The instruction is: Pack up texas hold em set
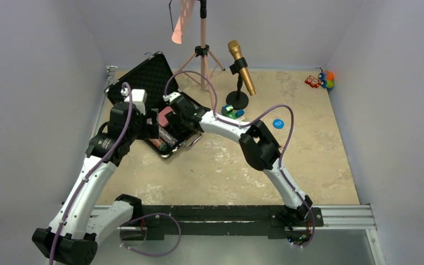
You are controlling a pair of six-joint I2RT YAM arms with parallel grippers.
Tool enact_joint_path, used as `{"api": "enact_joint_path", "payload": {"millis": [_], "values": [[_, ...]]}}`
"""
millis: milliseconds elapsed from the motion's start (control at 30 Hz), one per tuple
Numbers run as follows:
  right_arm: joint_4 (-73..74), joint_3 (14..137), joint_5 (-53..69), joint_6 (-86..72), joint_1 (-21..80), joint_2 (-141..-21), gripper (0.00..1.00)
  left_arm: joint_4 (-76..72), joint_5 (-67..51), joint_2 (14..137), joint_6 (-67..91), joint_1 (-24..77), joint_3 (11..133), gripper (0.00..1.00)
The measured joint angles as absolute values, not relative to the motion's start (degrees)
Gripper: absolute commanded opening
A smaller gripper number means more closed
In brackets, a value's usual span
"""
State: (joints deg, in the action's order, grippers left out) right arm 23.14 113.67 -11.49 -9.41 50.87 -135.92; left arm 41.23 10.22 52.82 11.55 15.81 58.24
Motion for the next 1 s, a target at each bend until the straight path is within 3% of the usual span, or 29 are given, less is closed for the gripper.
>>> {"api": "enact_joint_path", "payload": {"millis": [267, 633, 800, 1000], "values": [[19.40, 108.88, -10.96, -8.73, 50.96, -133.45, 0.69, 41.10, 11.14, 52.05, 11.68, 15.81, 58.04, 0.96], [14.33, 85.38, -11.51, -9.17, 48.21, -105.58, 0.69, 37.82, 16.36, 42.17, 12.49, 15.81, 54.94, 0.96], [12.19, 73.21, -11.55, -11.64, 40.84, -92.64, 0.70, 37.21, 16.25, 42.98, 12.49, 15.81, 54.83, 0.96], [13.37, 63.53, -12.51, -14.17, 27.27, -86.83, 0.70, 37.15, 15.62, 44.01, 12.49, 15.81, 54.72, 0.96]]}}
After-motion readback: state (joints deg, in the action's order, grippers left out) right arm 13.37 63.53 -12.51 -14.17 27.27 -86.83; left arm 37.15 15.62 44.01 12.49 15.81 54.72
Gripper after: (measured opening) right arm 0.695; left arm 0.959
